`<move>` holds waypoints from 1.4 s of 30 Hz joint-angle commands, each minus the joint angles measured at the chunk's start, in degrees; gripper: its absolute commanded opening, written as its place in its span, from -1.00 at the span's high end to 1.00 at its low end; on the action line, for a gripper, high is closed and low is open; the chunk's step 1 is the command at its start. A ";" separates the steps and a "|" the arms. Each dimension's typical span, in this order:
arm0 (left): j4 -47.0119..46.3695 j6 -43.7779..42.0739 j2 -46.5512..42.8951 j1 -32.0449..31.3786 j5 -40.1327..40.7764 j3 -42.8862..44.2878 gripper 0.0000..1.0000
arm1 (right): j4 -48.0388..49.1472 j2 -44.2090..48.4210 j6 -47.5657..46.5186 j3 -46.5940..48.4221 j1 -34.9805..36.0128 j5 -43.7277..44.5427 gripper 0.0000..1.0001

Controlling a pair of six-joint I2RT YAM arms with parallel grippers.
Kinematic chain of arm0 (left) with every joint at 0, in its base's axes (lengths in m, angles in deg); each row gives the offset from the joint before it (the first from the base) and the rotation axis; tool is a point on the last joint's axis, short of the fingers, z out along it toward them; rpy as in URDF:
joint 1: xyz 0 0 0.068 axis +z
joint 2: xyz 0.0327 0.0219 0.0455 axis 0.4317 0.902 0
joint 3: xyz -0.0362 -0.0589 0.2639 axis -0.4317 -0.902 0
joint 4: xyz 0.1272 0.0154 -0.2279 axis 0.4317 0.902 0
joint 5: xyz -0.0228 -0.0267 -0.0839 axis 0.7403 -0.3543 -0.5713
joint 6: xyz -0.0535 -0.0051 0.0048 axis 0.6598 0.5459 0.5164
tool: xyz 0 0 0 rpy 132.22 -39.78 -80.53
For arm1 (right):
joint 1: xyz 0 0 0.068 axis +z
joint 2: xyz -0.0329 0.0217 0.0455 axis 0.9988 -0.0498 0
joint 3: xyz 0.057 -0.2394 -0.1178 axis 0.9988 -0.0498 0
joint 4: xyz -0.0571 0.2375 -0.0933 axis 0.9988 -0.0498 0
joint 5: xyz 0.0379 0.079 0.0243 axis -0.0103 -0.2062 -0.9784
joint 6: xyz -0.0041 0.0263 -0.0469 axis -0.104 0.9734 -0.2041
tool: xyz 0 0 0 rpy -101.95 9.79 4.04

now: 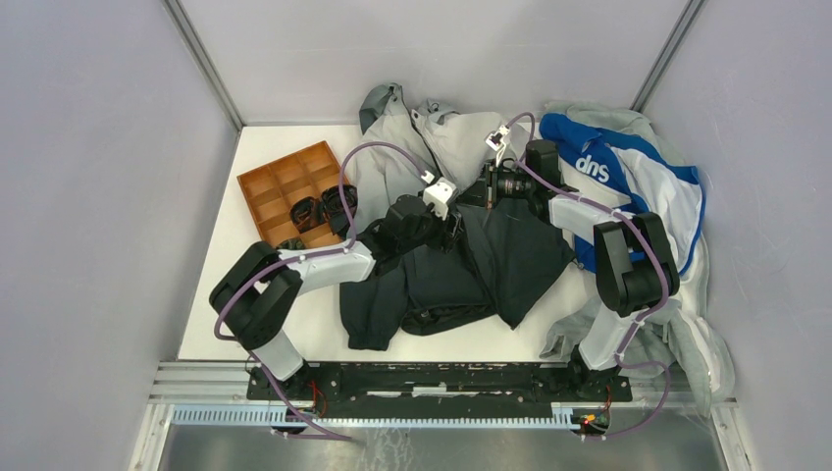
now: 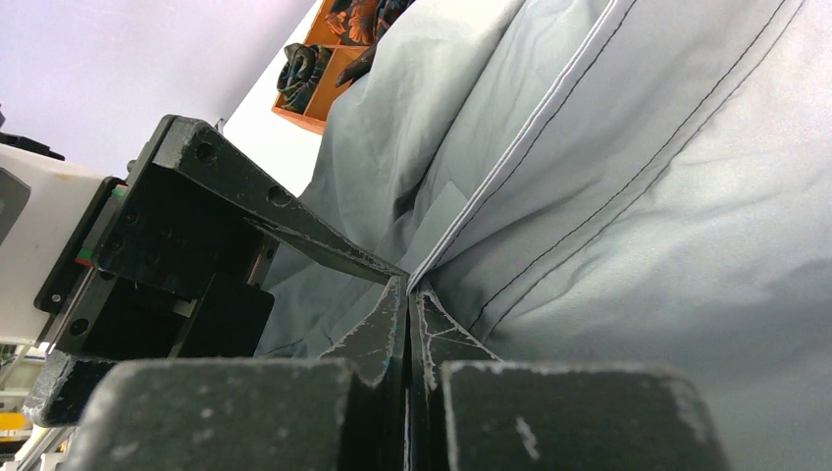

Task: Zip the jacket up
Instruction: Adjust the zipper on the jacket.

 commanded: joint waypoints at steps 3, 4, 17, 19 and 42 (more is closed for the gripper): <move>-2.53 -3.33 1.12 -0.24 1.43 3.24 -0.32 | 2.70 -0.40 1.00 1.75 0.39 -1.56 1.00; -2.51 -3.18 1.06 -0.25 1.77 3.25 -0.30 | 2.77 -0.44 1.03 1.76 0.33 -1.70 1.00; -2.16 -2.41 -1.20 -0.28 4.45 1.67 -0.06 | 2.75 -0.05 1.02 1.55 0.37 -1.71 1.00; -2.16 -2.17 -1.28 -0.22 4.66 1.58 -0.02 | 2.74 0.00 1.05 1.53 0.33 -1.68 1.00; -2.93 0.59 -1.26 -0.25 4.32 1.36 0.17 | 3.13 -0.31 1.35 1.39 0.46 -1.88 1.00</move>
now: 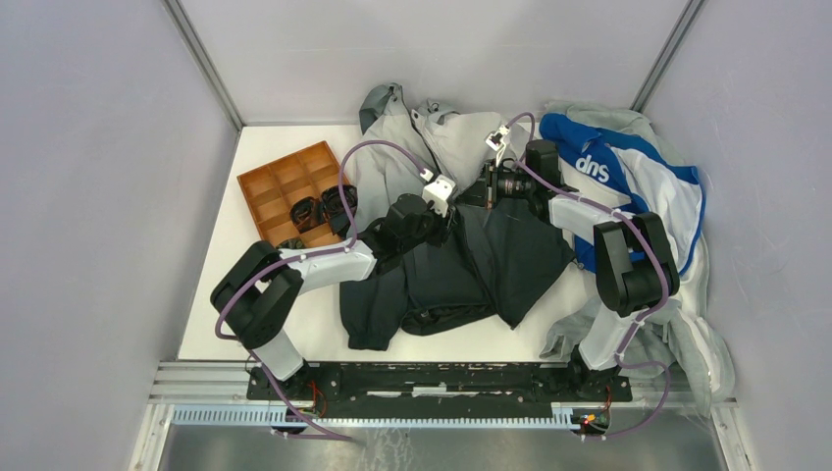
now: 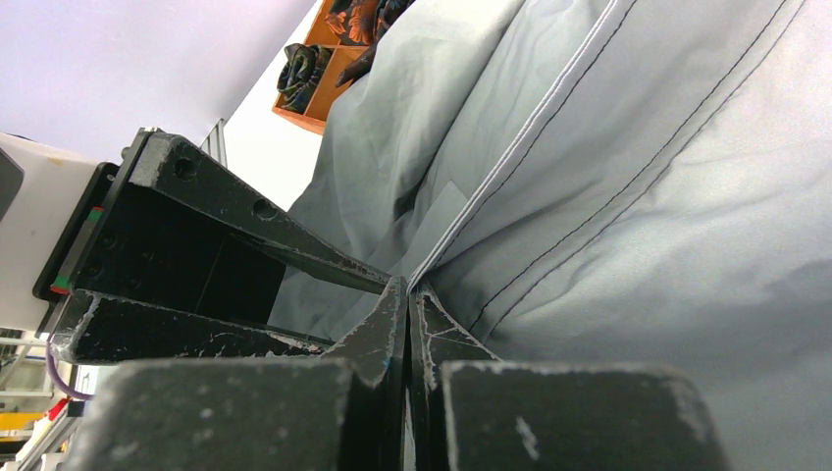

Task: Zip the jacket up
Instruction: Adjust the zipper on the jacket.

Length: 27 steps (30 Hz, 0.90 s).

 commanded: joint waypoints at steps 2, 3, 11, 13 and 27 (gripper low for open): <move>-2.82 1.32 -1.66 -0.19 0.76 0.37 0.23 | 3.18 -0.32 1.31 1.27 0.44 -1.92 1.00; -2.79 1.45 -1.64 -0.23 0.65 0.38 0.24 | 3.33 -0.33 1.32 1.23 0.50 -1.92 1.00; -2.90 2.02 -0.86 -0.19 0.47 0.88 0.28 | 3.35 -0.41 1.44 1.14 0.70 -2.05 1.00; -2.82 2.08 -0.54 -0.21 0.28 1.14 0.28 | 3.38 -0.33 1.46 1.19 0.72 -2.01 1.00; -1.36 1.03 0.94 -0.07 -1.07 3.25 0.85 | 3.35 -0.42 1.34 0.99 0.81 -1.96 1.00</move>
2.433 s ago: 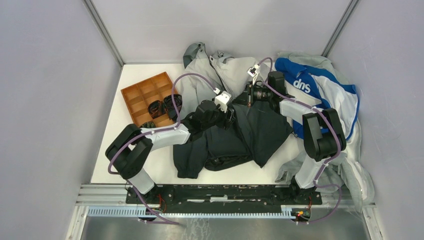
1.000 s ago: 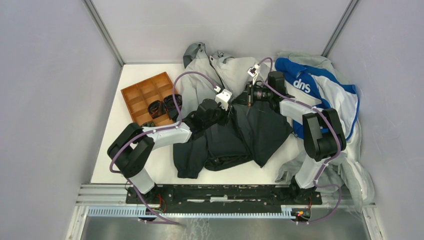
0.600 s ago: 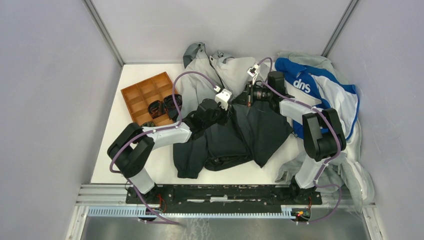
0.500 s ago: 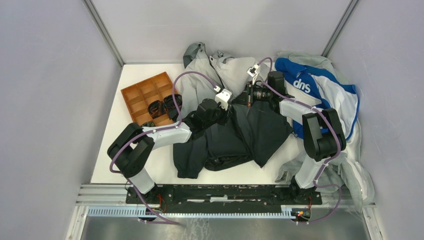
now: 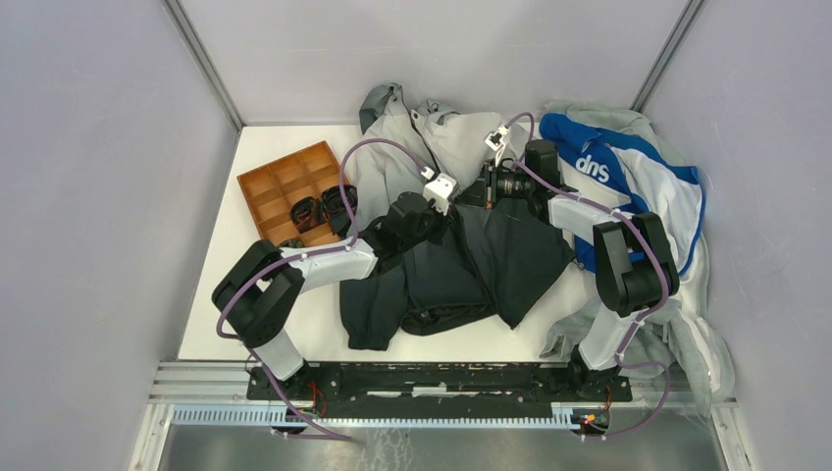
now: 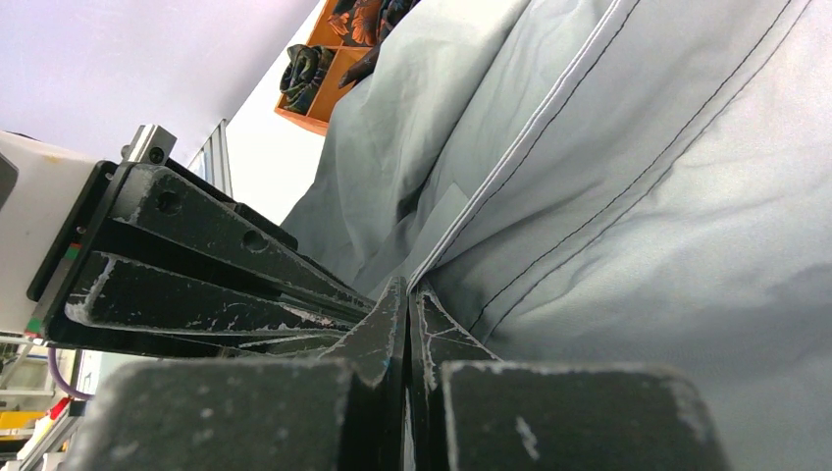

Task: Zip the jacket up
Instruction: Adjust the zipper on the jacket.

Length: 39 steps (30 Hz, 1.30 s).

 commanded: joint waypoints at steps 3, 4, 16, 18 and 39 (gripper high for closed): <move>-0.75 0.15 0.35 -0.12 -1.00 2.82 0.96 | 2.89 -0.51 0.85 1.10 0.61 -1.57 1.00; -0.58 -0.15 0.22 -0.13 -1.27 2.82 0.96 | 2.64 -0.50 0.79 1.21 0.59 -1.30 1.00; 7.25 -4.72 -3.55 -0.45 -7.13 2.80 0.96 | -5.60 -4.17 -3.92 9.43 0.93 4.41 1.00; 10.79 -5.06 -3.69 -0.63 -7.59 3.58 0.96 | -6.79 -4.80 -5.14 10.74 0.94 5.00 1.00; 20.73 -3.54 -4.48 3.13 -11.02 10.98 0.96 | -12.68 -2.07 -14.57 9.02 5.12 11.57 1.00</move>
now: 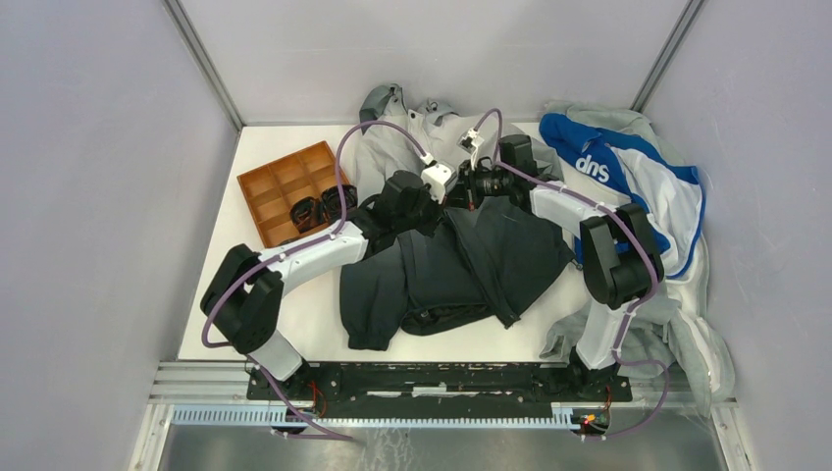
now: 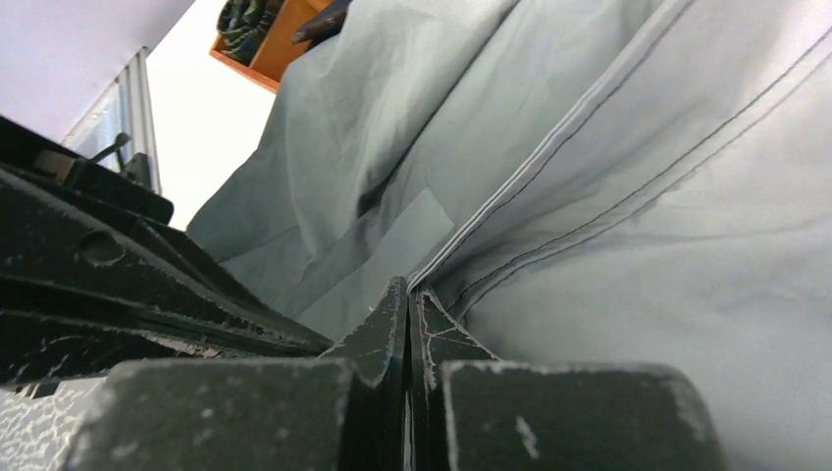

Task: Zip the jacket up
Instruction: Adjust the zipper on the jacket.

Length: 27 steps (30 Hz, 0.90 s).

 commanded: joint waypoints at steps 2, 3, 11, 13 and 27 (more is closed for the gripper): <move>-0.09 -1.40 -1.58 -0.04 -5.44 0.50 0.96 | 4.26 2.24 4.51 -0.70 0.19 7.65 1.00; -0.44 -0.90 -1.46 -0.05 -6.53 0.02 0.96 | 5.98 2.14 6.58 -1.13 0.19 7.17 1.00; -0.64 4.18 1.52 0.02 -9.60 0.35 0.96 | 25.88 0.74 23.59 -6.21 0.19 -1.21 1.00; 1.41 5.00 2.35 -0.03 -10.15 1.70 0.96 | 25.16 1.14 22.17 -6.30 -0.11 -0.90 1.00; 17.01 2.84 3.32 -0.48 -1.33 4.65 0.96 | 18.44 1.62 16.76 -2.69 -1.95 1.11 1.00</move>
